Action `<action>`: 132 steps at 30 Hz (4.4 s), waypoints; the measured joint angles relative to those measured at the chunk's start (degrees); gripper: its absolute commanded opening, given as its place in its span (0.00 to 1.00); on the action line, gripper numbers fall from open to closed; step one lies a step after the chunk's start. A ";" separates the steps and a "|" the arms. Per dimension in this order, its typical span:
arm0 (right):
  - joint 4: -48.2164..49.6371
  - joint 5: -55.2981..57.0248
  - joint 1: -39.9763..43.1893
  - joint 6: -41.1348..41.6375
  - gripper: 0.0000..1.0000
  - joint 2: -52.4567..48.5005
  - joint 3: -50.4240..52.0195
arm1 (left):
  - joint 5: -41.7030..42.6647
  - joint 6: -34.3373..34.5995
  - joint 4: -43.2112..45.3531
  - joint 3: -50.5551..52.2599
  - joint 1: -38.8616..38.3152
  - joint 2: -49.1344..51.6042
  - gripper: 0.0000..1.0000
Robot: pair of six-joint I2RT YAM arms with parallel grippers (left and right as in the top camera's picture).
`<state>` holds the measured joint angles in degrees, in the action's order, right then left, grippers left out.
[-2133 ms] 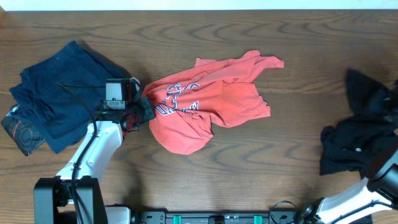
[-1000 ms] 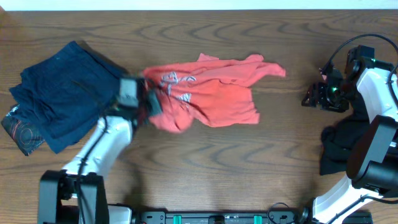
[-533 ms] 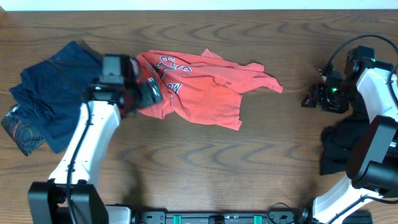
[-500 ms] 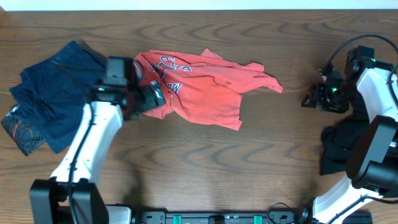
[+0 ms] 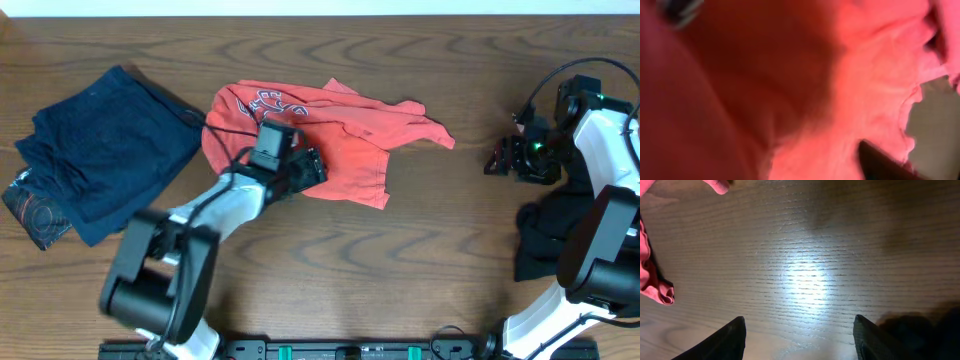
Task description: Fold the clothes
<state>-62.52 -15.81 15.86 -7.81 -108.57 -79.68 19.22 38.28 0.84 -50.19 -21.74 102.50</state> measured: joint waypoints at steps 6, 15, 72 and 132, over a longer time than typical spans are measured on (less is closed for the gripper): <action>0.07 0.00 0.00 0.00 0.66 0.00 0.00 | 3.19 2.21 -1.31 -0.02 -0.15 1.97 0.06; -2.05 -5.40 -0.83 -2.36 0.63 0.00 0.04 | 11.41 -10.56 -42.91 0.48 6.78 -14.40 0.06; 41.35 6.78 -20.02 35.80 0.01 -2.12 15.54 | -24.35 -12.79 -61.46 0.39 15.32 -37.57 0.06; 11.37 -3.34 7.28 19.30 0.01 8.35 -44.78 | -0.15 -32.63 -39.56 -85.11 20.57 5.92 0.06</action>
<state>-51.16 -19.16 23.14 11.49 -100.22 -124.46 19.07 5.65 -38.72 -135.31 -1.17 108.42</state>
